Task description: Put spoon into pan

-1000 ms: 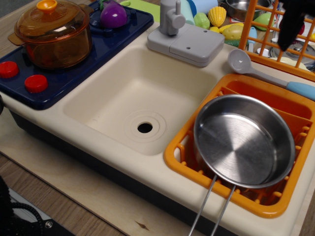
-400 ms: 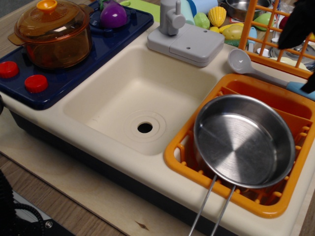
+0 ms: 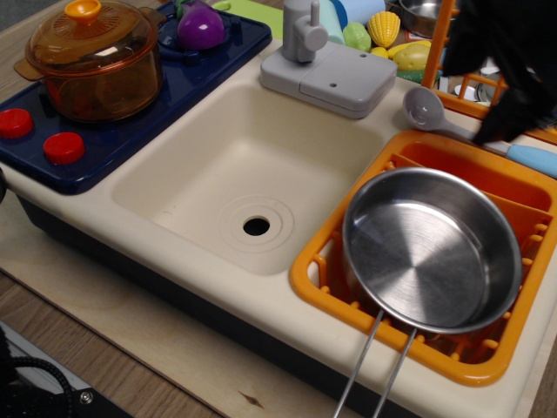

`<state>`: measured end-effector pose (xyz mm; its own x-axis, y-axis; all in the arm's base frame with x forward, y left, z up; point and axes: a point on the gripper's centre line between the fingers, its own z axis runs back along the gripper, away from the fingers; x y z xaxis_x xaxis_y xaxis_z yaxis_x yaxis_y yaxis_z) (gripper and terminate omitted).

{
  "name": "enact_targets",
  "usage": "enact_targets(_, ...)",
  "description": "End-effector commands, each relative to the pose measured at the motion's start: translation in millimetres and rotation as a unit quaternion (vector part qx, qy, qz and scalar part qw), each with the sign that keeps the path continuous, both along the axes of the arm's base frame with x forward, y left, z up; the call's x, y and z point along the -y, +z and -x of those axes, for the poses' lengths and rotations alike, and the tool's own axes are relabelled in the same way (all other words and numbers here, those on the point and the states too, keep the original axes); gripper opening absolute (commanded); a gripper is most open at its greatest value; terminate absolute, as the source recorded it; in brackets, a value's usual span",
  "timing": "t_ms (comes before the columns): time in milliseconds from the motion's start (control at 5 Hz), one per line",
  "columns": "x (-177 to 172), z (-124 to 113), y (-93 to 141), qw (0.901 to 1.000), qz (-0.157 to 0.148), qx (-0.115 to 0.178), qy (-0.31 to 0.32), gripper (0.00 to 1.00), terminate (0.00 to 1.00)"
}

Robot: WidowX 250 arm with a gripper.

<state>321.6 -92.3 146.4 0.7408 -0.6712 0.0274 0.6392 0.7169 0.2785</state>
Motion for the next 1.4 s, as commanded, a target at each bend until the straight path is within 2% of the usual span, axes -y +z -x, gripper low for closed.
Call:
enact_targets(0,-21,-6,21,0.9993,0.012,0.03,-0.02,1.0,0.0)
enact_targets(600,-46,-10,-10,0.9979,0.05,0.039,-0.016,1.0,0.0)
enact_targets(800,-48,-16,-21,0.9966,0.07,0.039,-0.018,1.0,0.0)
enact_targets(1000,-38,-18,-32,0.9945,0.096,0.041,0.01,1.0,0.0)
enact_targets(1200,-34,-16,-32,0.9938,0.102,0.038,0.025,0.0,0.0)
